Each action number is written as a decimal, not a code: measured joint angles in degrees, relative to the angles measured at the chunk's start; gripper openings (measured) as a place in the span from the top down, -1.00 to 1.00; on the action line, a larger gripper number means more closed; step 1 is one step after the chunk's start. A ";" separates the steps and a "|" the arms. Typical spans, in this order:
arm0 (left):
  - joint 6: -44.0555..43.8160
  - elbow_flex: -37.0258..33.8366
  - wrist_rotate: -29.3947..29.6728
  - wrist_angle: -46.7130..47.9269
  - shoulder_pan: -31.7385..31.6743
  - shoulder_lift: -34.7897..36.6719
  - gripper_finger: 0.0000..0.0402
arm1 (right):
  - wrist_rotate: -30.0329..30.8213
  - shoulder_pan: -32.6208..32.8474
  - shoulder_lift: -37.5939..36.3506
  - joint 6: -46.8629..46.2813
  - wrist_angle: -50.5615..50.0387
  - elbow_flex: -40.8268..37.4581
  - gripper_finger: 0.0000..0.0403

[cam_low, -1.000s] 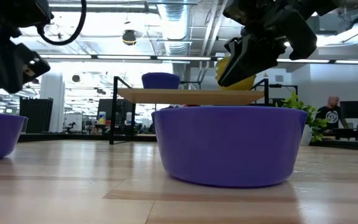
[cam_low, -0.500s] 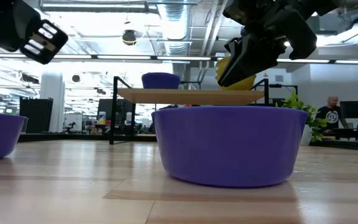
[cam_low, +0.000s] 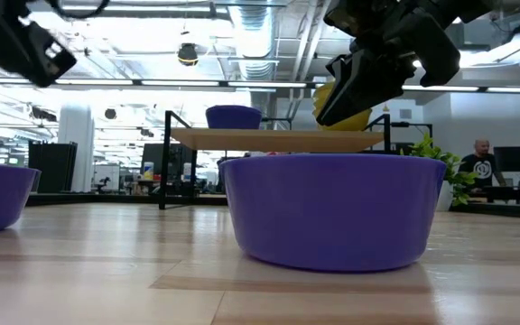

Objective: Pick & Place Mini bowls
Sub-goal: Stack the blue bowl on the blue bowl on the shelf

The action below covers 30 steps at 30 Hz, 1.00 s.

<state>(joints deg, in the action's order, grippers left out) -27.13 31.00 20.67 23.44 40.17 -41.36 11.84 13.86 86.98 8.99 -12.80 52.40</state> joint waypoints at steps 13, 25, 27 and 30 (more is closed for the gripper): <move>-4.88 -6.23 2.01 -4.02 -0.12 -9.39 0.55 | 0.00 0.01 0.00 0.00 0.01 0.00 0.62; -6.19 -6.33 0.44 -7.25 -0.12 -12.04 0.42 | 0.00 0.01 0.00 -0.02 0.00 0.00 0.62; -6.21 -6.32 0.26 -7.24 -0.12 -12.04 0.43 | 0.00 0.01 0.00 -0.02 -0.01 0.00 0.62; -6.19 -6.34 0.12 -6.72 -0.12 -12.04 0.44 | 0.00 0.01 0.00 -0.02 0.00 0.00 0.62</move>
<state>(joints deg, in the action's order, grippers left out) -33.32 24.67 20.80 16.72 40.05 -53.41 11.84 13.87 86.98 8.97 -12.80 52.40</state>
